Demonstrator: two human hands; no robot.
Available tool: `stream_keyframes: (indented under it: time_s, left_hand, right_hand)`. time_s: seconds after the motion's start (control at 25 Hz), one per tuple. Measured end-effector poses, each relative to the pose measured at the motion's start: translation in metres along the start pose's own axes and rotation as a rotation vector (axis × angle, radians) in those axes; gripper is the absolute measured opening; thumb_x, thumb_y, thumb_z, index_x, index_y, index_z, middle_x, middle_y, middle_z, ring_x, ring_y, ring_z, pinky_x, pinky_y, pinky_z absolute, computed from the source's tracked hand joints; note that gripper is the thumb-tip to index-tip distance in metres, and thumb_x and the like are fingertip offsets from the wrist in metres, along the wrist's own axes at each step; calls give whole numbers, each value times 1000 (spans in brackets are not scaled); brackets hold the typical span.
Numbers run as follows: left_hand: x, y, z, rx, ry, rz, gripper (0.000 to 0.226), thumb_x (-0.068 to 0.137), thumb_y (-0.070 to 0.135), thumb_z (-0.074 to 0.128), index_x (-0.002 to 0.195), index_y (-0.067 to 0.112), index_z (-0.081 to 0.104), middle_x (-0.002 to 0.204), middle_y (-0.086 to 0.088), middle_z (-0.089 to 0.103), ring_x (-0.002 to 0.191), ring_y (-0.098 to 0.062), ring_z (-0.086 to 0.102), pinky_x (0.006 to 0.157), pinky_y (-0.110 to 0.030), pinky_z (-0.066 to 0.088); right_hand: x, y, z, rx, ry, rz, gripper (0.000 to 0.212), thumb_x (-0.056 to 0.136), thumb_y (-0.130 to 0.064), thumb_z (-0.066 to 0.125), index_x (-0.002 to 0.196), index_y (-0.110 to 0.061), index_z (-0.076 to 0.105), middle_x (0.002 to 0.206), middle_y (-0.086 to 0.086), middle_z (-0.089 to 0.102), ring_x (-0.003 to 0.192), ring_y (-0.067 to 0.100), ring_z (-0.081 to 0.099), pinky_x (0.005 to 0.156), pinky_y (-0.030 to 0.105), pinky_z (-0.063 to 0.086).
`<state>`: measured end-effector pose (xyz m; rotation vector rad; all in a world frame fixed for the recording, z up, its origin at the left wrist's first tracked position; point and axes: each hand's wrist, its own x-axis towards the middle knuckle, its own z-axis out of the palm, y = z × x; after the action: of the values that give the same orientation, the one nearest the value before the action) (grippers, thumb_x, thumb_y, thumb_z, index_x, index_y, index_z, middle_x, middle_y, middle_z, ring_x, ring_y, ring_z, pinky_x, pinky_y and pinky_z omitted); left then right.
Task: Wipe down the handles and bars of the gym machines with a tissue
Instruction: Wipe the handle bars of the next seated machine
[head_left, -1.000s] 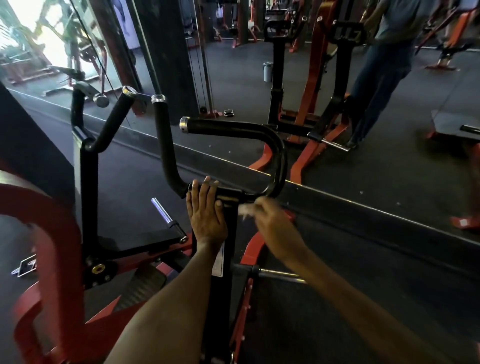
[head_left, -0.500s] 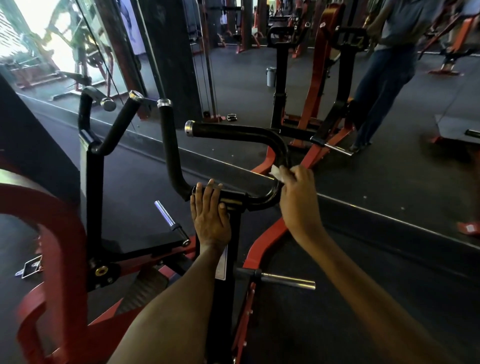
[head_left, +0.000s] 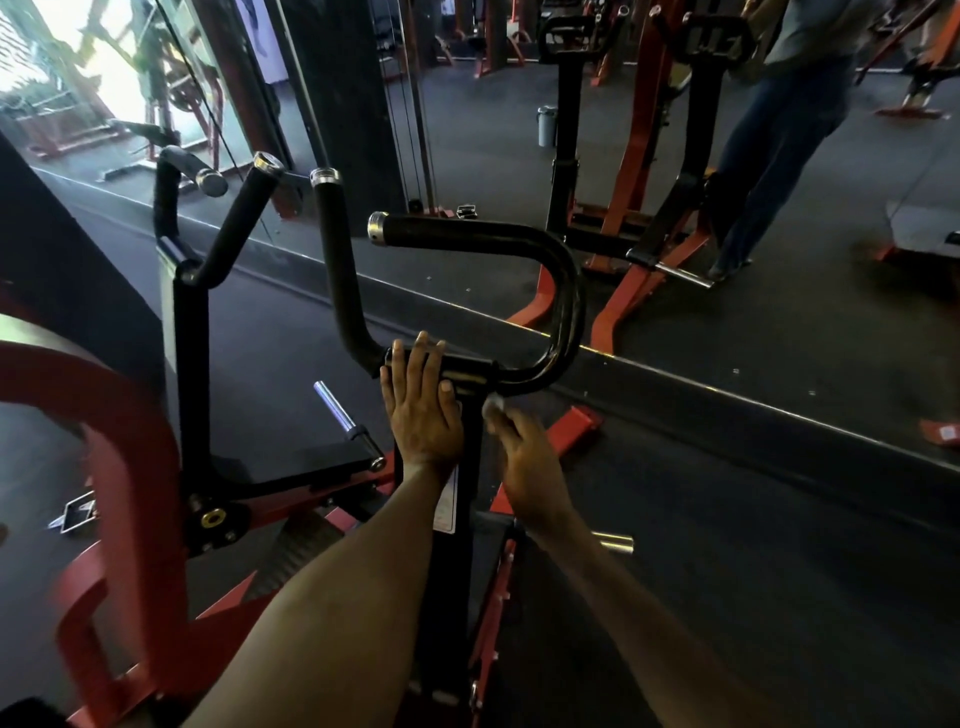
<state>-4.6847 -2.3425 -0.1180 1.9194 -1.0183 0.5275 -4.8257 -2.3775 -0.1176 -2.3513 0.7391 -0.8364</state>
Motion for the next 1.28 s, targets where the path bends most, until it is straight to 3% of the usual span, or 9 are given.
stream_keyframes:
  time_s: [0.12,0.2,0.28,0.56,0.76,0.92,1.0,1.12,1.28]
  left_hand:
    - [-2,2,1,17,19,23,49,98,28,23,138,13,48,150,-7,41,146,-28,18,121,-41,3]
    - [-1,3,0,-3,15,32,48,98,28,24,138,13,47,149,-8,42,146,-29,19,121,-41,4]
    - [-2,3,0,13,30,16,48,97,27,25,137,14,47,149,-9,42,146,-29,19,121,-42,5]
    - [0,4,-1,14,14,9,46,97,28,25,138,18,45,150,-7,40,146,-28,19,121,-42,4]
    - [1,2,1,1,16,-3,45,98,29,23,138,21,42,150,-6,39,147,-26,18,121,-41,3]
    - [-1,-1,2,6,32,9,45,98,27,26,137,18,45,150,-8,40,146,-27,18,121,-40,2]
    - [0,-1,2,19,34,6,45,98,26,27,137,16,46,150,-8,40,146,-27,18,121,-39,1]
    - [0,0,1,23,28,6,45,97,26,28,138,18,45,151,-8,39,146,-27,18,121,-39,0]
    - [-1,-1,2,22,29,3,45,98,27,26,138,18,45,150,-7,39,146,-26,18,121,-39,1]
  right_hand:
    - [-7,27,4,444,307,516,32,90,-20,50,115,-3,62,81,-4,57,77,14,56,74,25,43]
    - [26,20,-12,1015,262,744,22,91,7,45,102,0,62,70,-5,62,64,7,59,68,19,45]
    - [51,3,-18,1398,157,777,36,85,20,36,86,-6,61,63,-3,62,57,4,56,59,14,45]
    - [62,-7,-37,1364,-61,978,39,86,24,25,77,0,54,67,12,58,50,13,62,46,14,49]
    - [62,-14,-84,1311,169,1074,32,88,21,31,79,3,56,72,15,52,66,19,52,53,18,51]
    - [103,-19,-115,743,427,663,12,92,-11,56,93,-4,66,73,-1,58,63,4,51,57,12,41]
    - [142,-31,-125,336,446,215,18,91,-8,57,106,-3,66,87,-4,60,71,-1,52,64,9,44]
    - [148,-27,-113,-214,347,-290,26,90,1,54,116,-1,60,107,11,59,97,17,56,88,23,50]
    - [62,2,-98,-182,226,-243,35,96,-19,35,116,-4,59,111,11,54,103,2,43,89,25,49]
